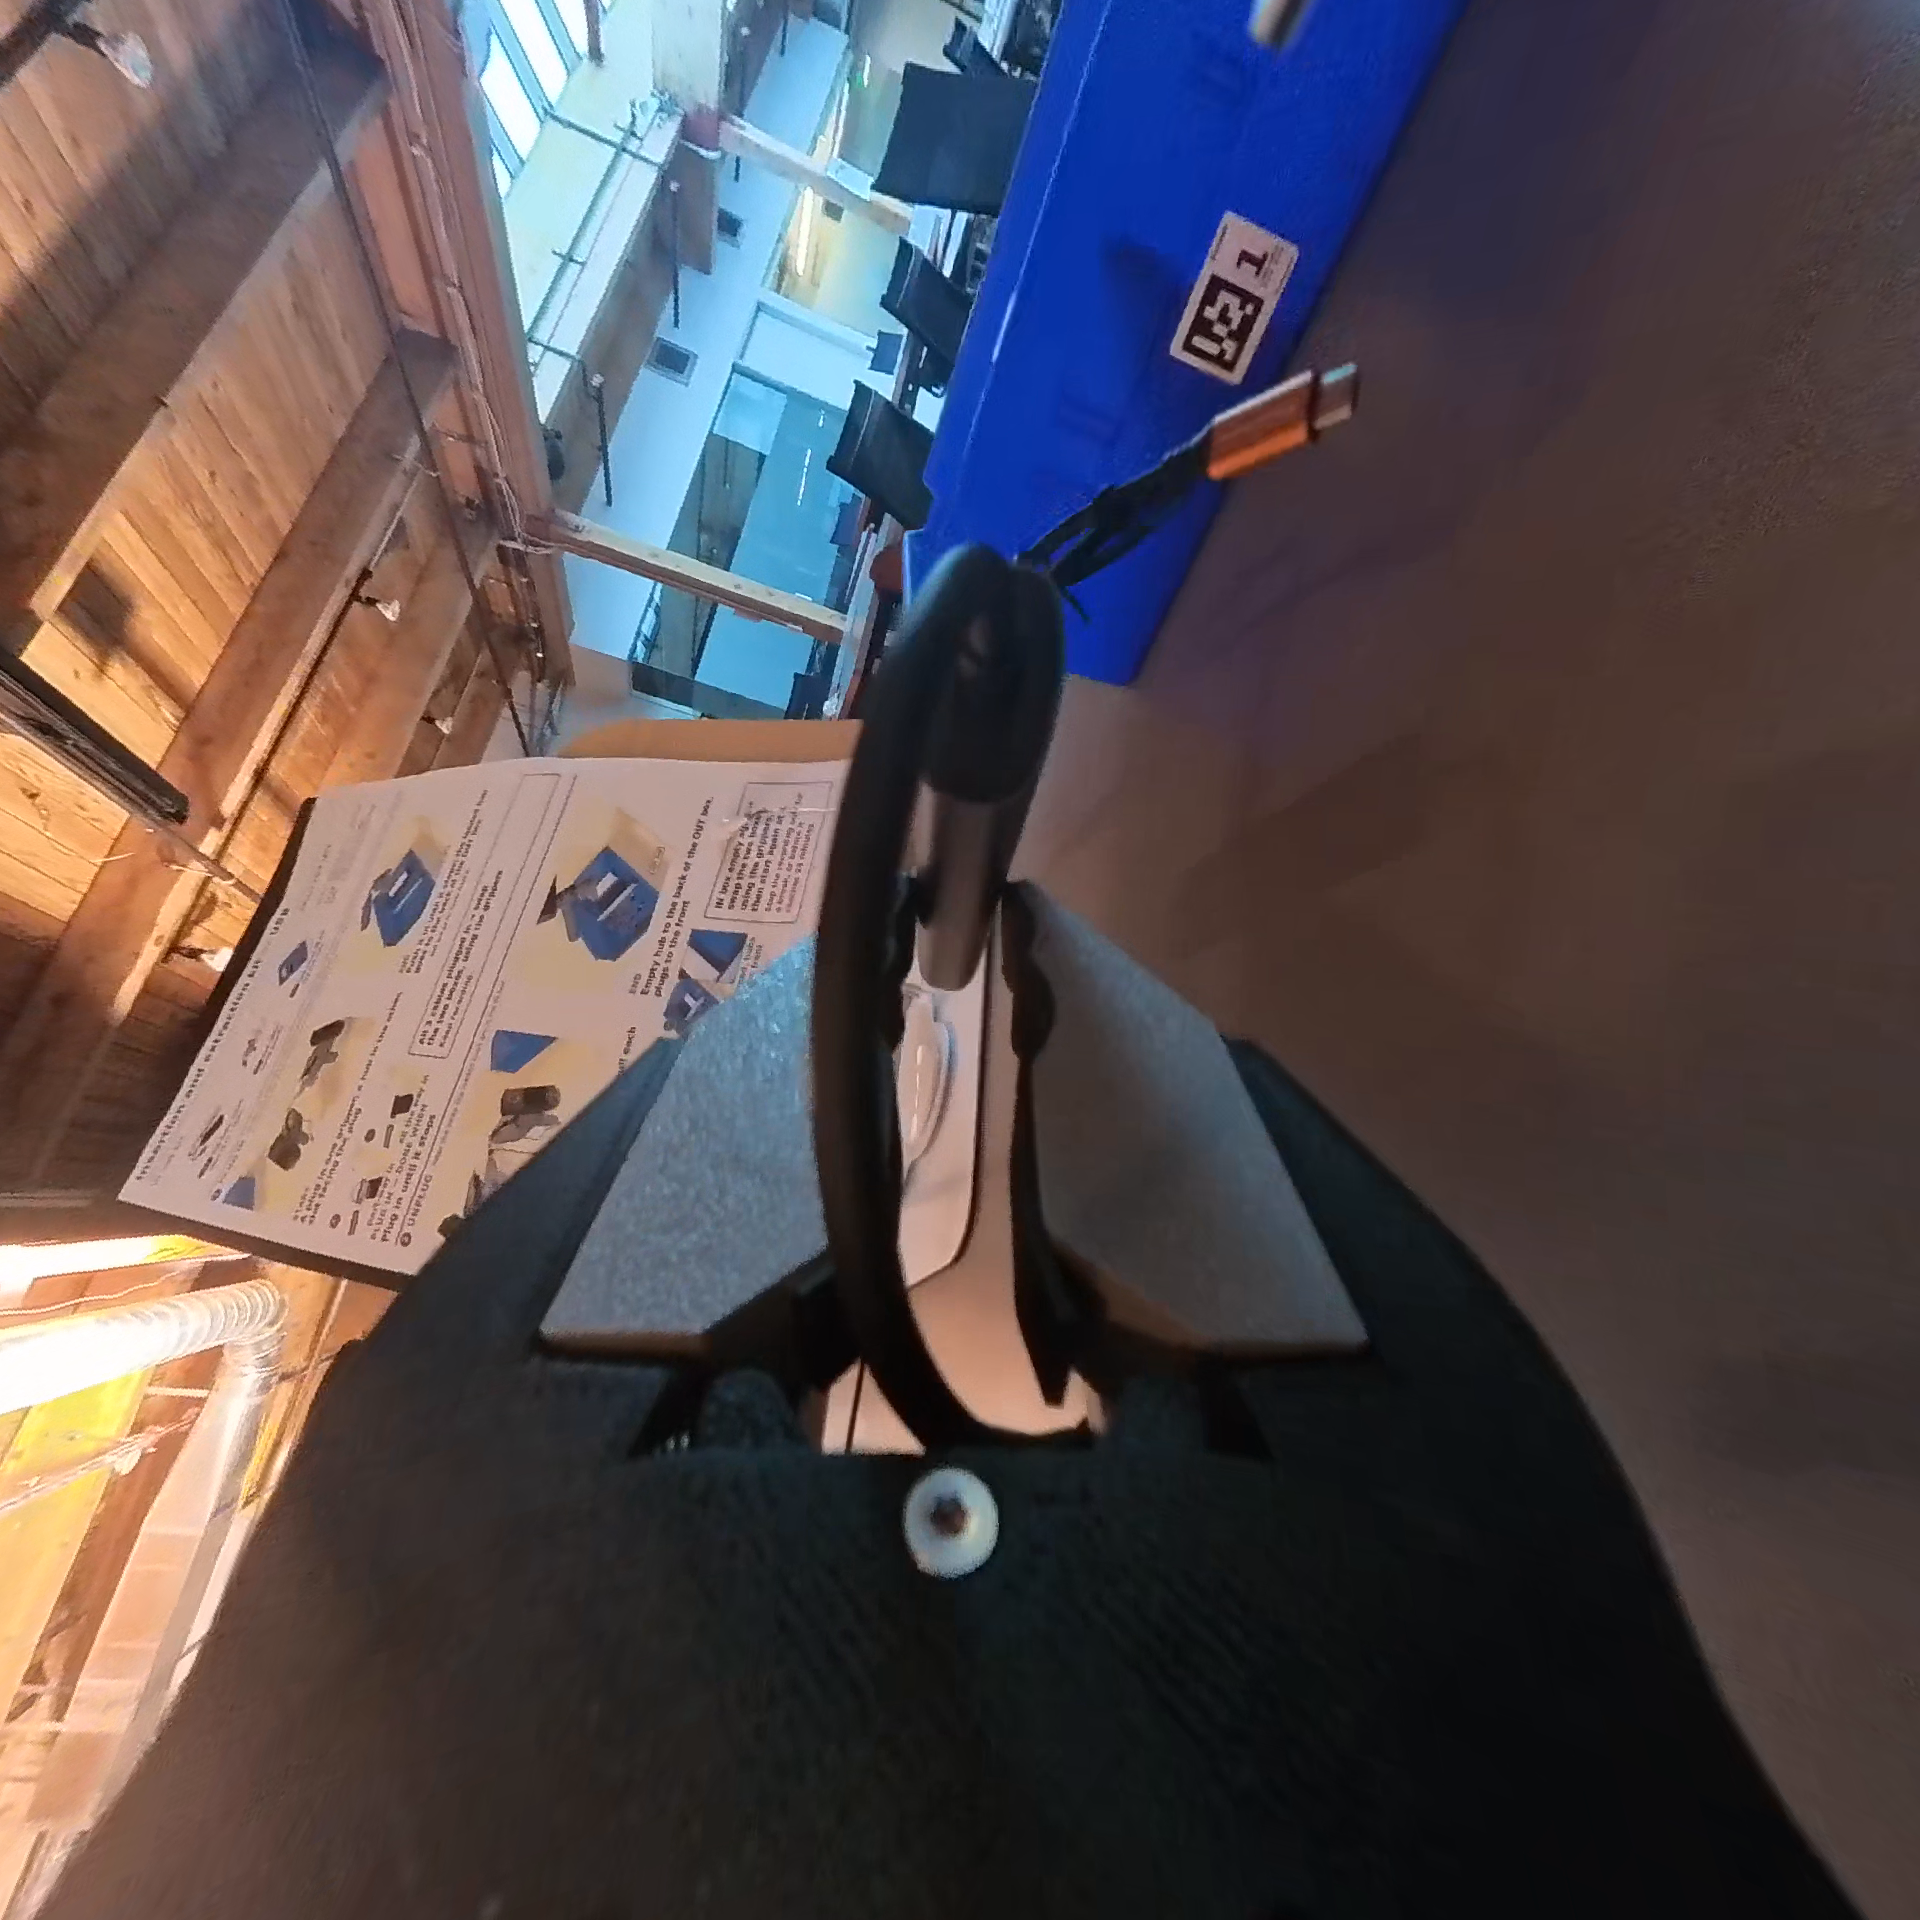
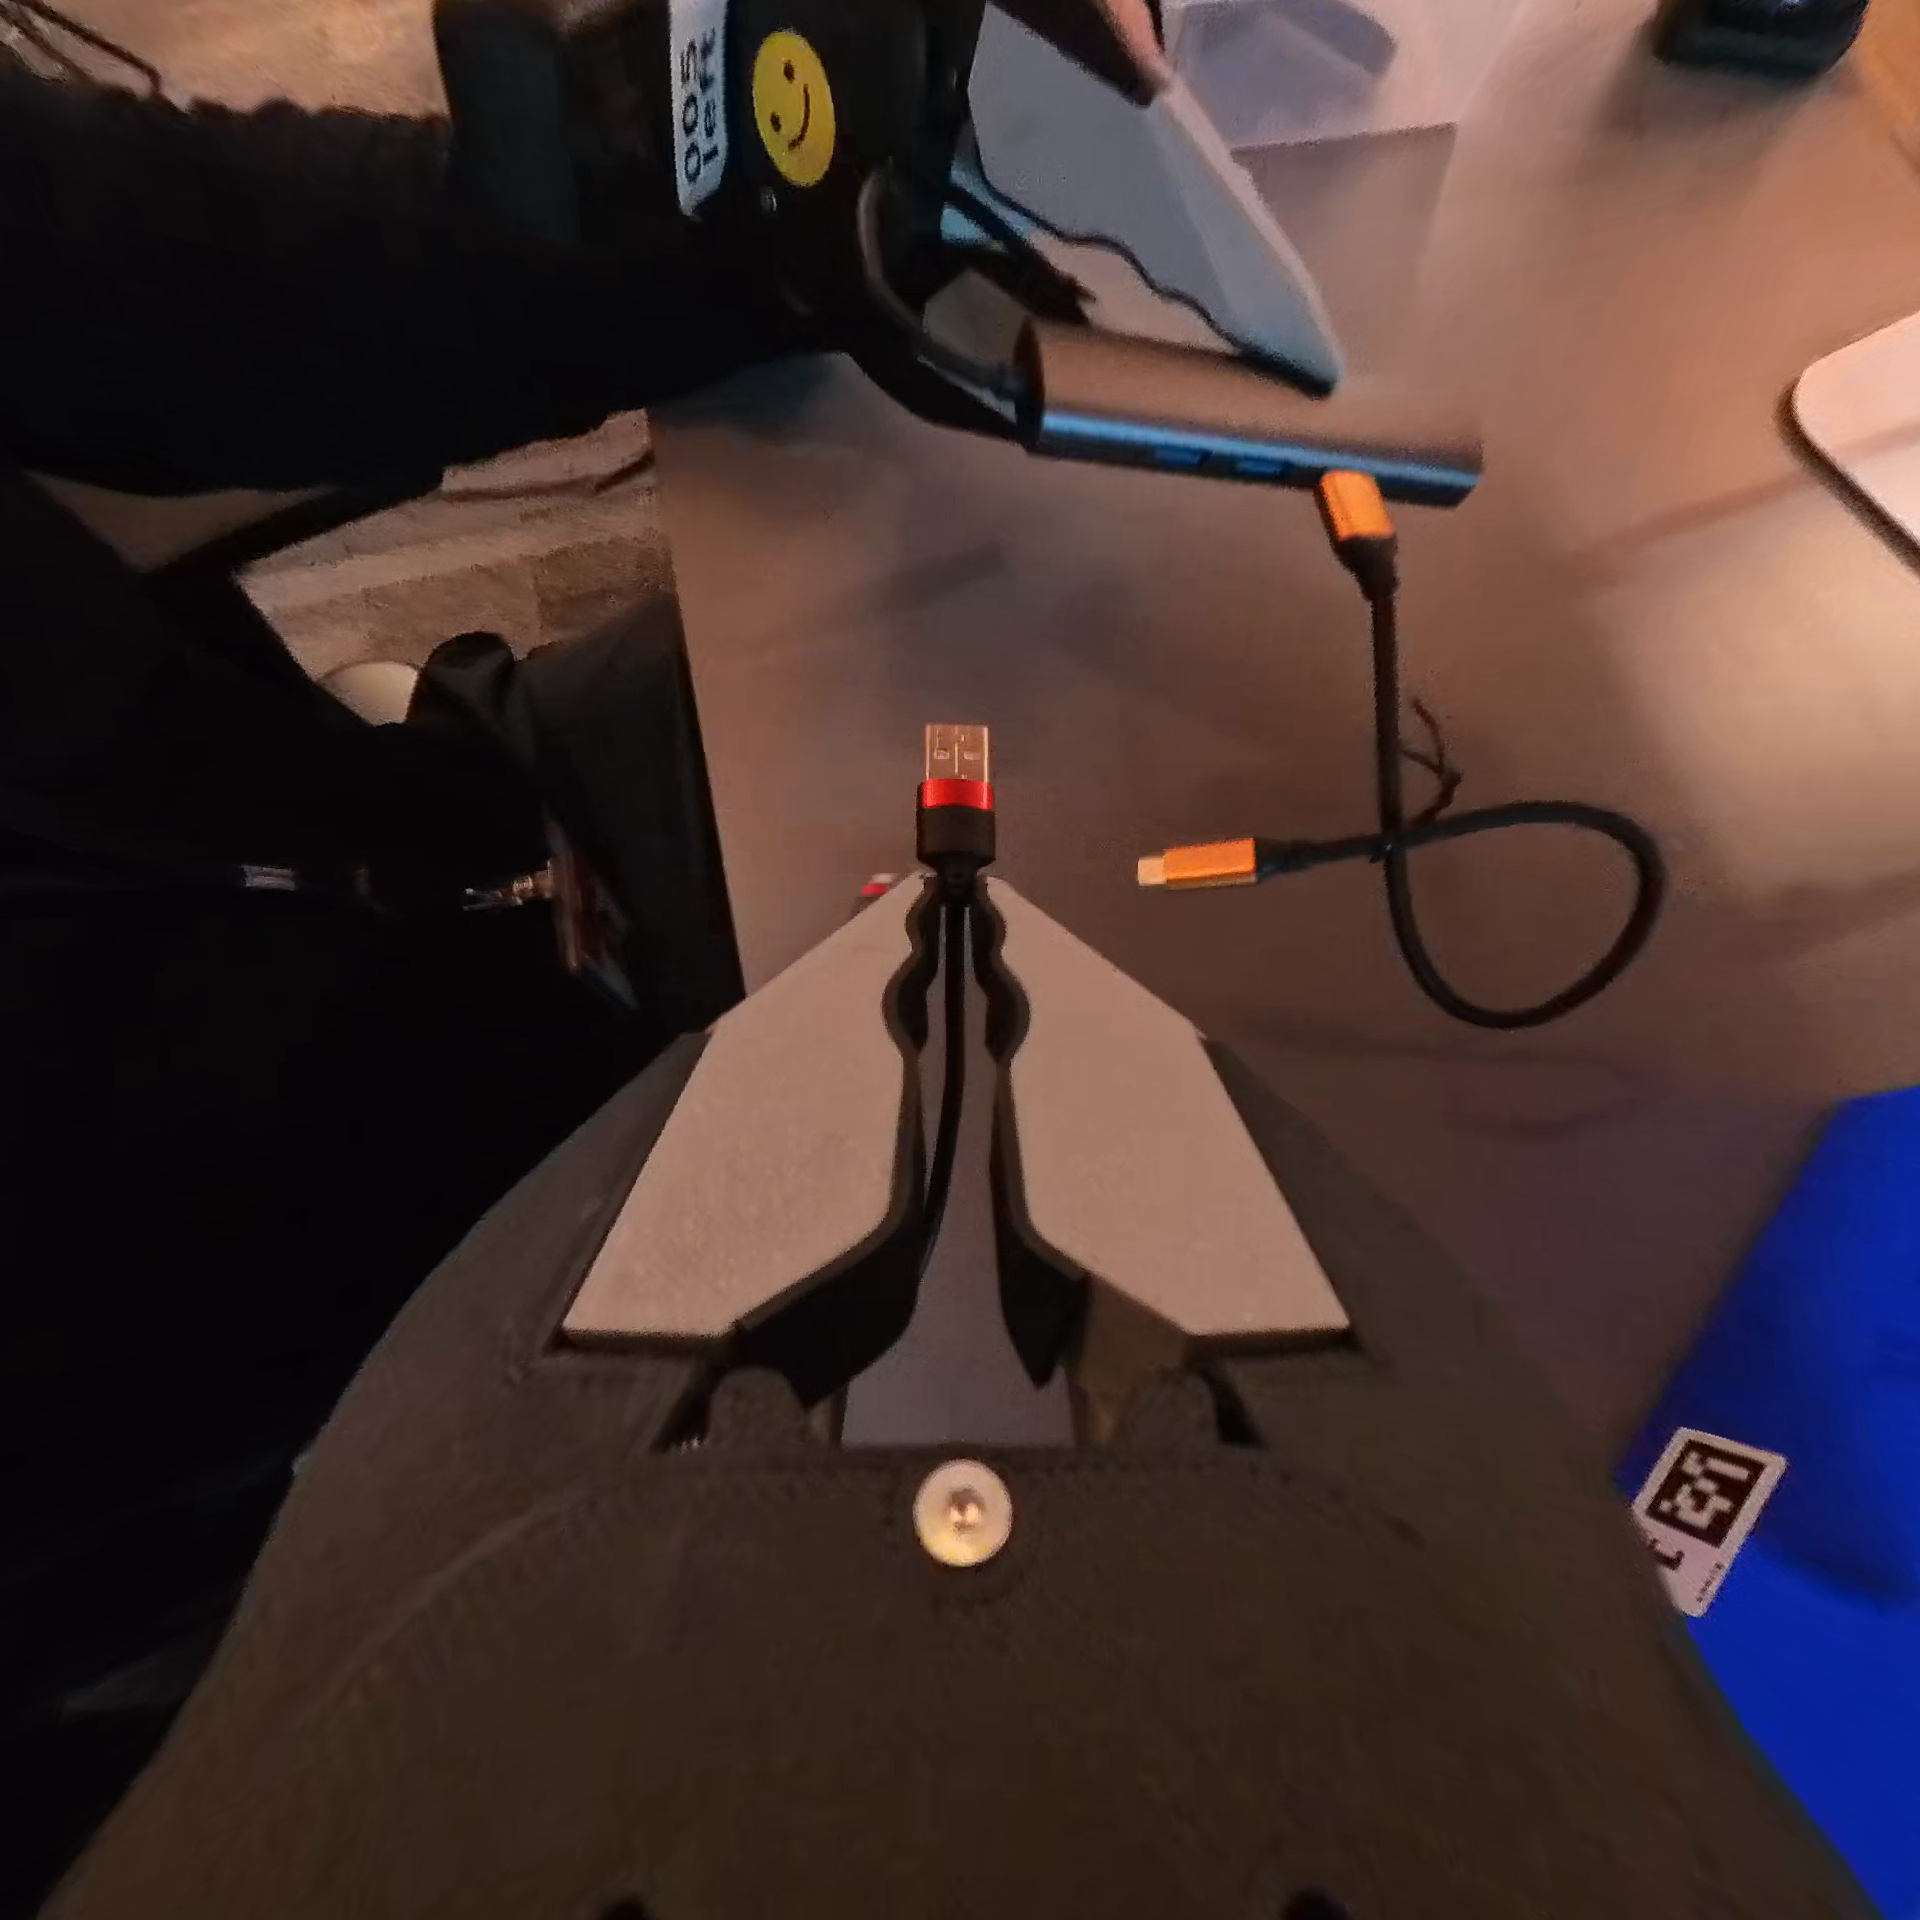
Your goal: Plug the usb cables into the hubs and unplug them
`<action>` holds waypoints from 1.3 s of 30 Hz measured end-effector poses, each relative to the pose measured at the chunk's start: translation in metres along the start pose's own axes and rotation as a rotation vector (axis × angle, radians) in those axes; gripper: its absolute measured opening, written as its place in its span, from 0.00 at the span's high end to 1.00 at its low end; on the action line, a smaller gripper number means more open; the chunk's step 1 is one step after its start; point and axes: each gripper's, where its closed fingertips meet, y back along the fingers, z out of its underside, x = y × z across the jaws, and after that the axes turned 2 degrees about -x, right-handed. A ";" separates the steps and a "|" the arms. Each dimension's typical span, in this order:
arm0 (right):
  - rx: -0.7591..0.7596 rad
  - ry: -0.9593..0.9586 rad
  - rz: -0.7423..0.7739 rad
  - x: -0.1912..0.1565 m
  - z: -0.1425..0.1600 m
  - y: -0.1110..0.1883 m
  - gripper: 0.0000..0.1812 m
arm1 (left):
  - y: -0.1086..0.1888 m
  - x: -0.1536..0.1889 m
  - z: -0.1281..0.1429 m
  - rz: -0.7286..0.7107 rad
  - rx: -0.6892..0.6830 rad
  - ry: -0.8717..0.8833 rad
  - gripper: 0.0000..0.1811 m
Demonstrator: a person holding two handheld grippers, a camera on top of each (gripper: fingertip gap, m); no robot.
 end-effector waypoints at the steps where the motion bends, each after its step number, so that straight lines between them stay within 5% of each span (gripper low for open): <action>1: 0.009 -0.008 0.006 -0.001 -0.004 0.001 0.99 | -0.001 0.001 0.001 0.004 -0.003 0.001 0.92; 9: 0.018 -0.018 0.054 0.026 -0.030 -0.017 0.99 | -0.001 0.006 -0.015 0.023 0.065 0.032 0.92; 18: -0.029 -0.026 0.044 0.045 -0.019 -0.033 0.99 | -0.001 0.014 -0.028 0.049 0.092 -0.001 0.92; 39: 0.045 -0.070 0.000 0.043 -0.025 -0.033 0.99 | 0.003 0.012 -0.035 0.027 0.100 -0.043 0.92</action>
